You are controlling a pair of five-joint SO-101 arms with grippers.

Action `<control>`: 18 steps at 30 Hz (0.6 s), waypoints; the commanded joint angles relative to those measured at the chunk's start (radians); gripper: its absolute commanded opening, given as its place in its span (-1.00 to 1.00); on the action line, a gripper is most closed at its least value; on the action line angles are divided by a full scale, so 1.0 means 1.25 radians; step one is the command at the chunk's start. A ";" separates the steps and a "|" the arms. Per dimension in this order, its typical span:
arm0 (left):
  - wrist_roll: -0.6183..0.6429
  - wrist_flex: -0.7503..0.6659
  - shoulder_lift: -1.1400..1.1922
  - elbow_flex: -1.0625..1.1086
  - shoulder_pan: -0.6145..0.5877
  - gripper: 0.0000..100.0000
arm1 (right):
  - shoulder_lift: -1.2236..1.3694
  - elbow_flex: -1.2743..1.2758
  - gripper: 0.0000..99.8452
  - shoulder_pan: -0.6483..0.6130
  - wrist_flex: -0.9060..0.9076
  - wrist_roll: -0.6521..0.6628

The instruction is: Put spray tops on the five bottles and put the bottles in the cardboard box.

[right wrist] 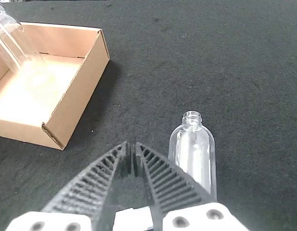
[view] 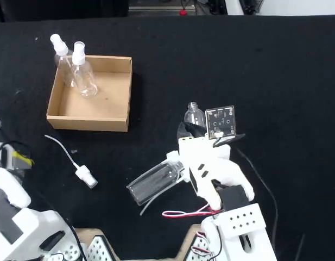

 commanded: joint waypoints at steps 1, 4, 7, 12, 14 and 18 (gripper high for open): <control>-0.010 0.005 -0.005 -0.077 0.025 -0.35 | -0.014 -0.007 -0.98 -0.009 -0.020 -0.001; -0.025 0.004 -0.004 -0.083 0.025 -0.35 | -0.014 -0.007 -0.98 -0.009 -0.020 -0.001; -0.072 0.000 -0.002 -0.077 0.024 -0.35 | -0.014 -0.007 -0.98 -0.009 -0.020 -0.001; -0.108 0.005 0.045 -0.101 0.023 -0.35 | -0.014 -0.007 -0.98 -0.009 -0.020 -0.001; -0.129 0.005 0.079 -0.110 0.023 -0.35 | -0.014 -0.006 -0.98 -0.009 -0.020 -0.001; -0.140 0.005 0.129 -0.132 0.023 -0.35 | -0.014 -0.006 -0.98 -0.009 -0.020 -0.001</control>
